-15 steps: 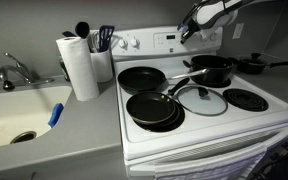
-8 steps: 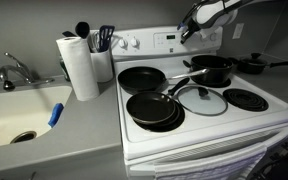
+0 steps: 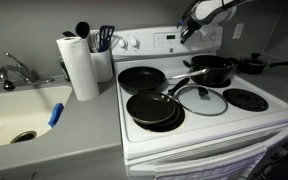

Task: Press the button at the bottom right corner of the face of the stove

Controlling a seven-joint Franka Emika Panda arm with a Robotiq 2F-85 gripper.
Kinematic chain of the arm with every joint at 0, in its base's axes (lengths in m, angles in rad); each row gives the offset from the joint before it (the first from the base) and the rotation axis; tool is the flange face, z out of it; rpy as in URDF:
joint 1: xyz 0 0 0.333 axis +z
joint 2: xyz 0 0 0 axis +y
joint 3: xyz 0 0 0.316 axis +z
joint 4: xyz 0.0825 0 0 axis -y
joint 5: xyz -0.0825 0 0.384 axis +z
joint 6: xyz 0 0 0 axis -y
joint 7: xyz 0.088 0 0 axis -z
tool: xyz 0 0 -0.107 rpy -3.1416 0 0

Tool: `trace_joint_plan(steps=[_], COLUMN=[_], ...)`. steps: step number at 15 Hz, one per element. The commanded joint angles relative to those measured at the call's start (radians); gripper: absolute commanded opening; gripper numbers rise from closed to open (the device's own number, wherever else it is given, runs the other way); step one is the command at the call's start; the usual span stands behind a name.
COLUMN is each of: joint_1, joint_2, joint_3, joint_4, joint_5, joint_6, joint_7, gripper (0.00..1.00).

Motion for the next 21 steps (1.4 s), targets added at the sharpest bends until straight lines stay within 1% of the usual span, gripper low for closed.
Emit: trace_joint_plan(steps=[1,4,8,13,16,20,21], joint_1=[-0.026,-0.009,0.023,0.071,0.105,0.165,0.189], joint_2=[0.109,0.075,0.018,-0.042,-0.072,-0.121,-0.137], joint_3=[-0.014,-0.022,-0.038,-0.083,-0.117,-0.194,-0.220], joint_4=[0.133,0.089,0.012,-0.082,-0.132,-0.195,-0.213], joint_5=[-0.020,-0.032,-0.061,-0.145,-0.200,-0.304,-0.339], joint_6=[0.059,0.065,0.072,0.103,0.137,0.189,0.199], joint_7=[0.005,0.034,0.108,0.229,0.303,0.428,0.473], gripper=[0.00,0.00,0.00,0.00,0.00,0.00,0.00])
